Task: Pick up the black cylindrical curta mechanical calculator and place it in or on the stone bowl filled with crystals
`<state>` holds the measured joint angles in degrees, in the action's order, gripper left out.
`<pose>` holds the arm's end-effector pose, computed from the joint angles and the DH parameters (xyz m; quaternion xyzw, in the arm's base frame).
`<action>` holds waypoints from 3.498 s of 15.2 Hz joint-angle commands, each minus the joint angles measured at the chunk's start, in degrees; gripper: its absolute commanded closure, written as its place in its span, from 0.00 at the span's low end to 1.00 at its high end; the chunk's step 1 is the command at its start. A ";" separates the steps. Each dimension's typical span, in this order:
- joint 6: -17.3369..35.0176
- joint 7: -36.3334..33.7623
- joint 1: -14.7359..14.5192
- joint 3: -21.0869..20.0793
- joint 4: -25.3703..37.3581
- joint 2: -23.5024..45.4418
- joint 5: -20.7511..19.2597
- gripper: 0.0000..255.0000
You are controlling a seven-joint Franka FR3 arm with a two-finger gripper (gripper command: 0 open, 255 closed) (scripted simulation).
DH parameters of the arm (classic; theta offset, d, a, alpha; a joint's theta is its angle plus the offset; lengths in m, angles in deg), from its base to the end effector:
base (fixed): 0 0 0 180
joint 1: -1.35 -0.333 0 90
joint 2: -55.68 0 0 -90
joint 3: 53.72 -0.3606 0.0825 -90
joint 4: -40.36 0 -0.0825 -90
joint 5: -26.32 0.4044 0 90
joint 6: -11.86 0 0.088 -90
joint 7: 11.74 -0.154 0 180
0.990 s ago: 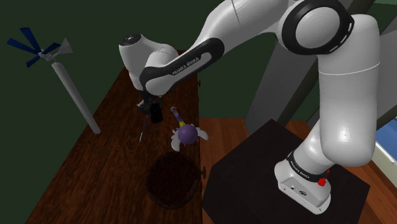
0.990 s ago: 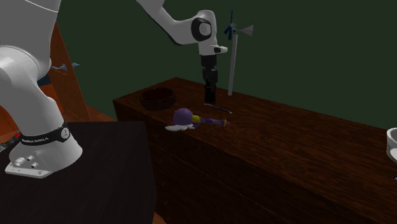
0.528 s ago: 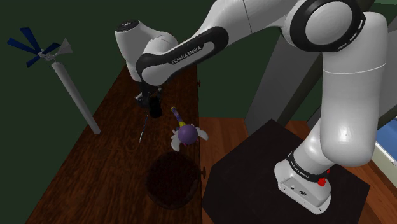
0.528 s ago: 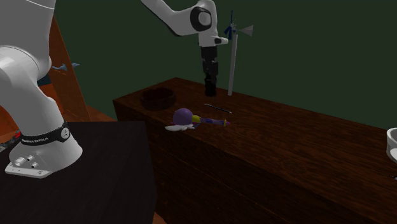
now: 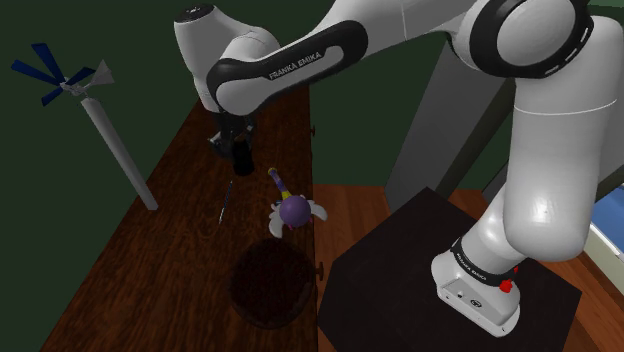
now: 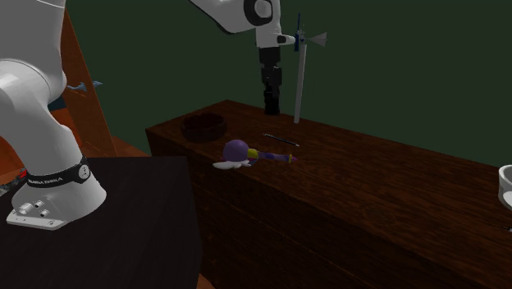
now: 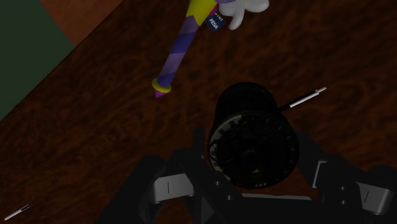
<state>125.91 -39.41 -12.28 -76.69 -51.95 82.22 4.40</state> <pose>0.6080 0.3630 0.3571 0.9861 0.1419 0.0284 0.0821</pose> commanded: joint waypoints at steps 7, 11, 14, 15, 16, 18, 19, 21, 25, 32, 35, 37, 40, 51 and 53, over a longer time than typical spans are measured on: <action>0.81 -3.74 -0.95 -2.49 -9.14 -8.02 2.45 1.00; 2.08 -7.02 -2.21 -4.48 -15.81 -13.25 4.40 1.00; 2.65 -9.47 -3.41 -6.06 -20.01 -16.80 6.04 1.00; 2.78 -10.29 -3.86 -6.61 -21.26 -17.92 6.62 1.00; 2.87 -11.12 -4.33 -7.16 -22.44 -18.99 7.20 1.00; 2.97 -12.79 -5.33 -8.30 -24.60 -21.04 8.40 1.00; 2.98 -13.65 -5.87 -8.88 -25.58 -22.01 9.01 1.00; 2.90 -15.39 -7.00 -10.06 -27.33 -23.82 10.24 1.00; 2.51 -18.74 -9.24 -12.31 -29.82 -26.66 12.44 1.00; 7.34 -21.09 -9.40 -12.32 -32.43 -23.57 9.91 1.00; 9.35 -22.26 -9.52 -12.22 -33.35 -22.05 8.58 1.00; 10.66 -23.08 -9.63 -12.10 -33.89 -20.96 7.61 1.00; 12.57 -24.40 -9.83 -11.85 -34.61 -19.26 6.04 1.00; 13.14 -24.81 -9.92 -11.73 -34.77 -18.68 5.52 0.00; 13.15 -24.81 -9.92 -11.73 -34.77 -18.67 5.51 0.00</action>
<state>139.07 -64.23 -22.20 -88.42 -86.72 63.54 9.91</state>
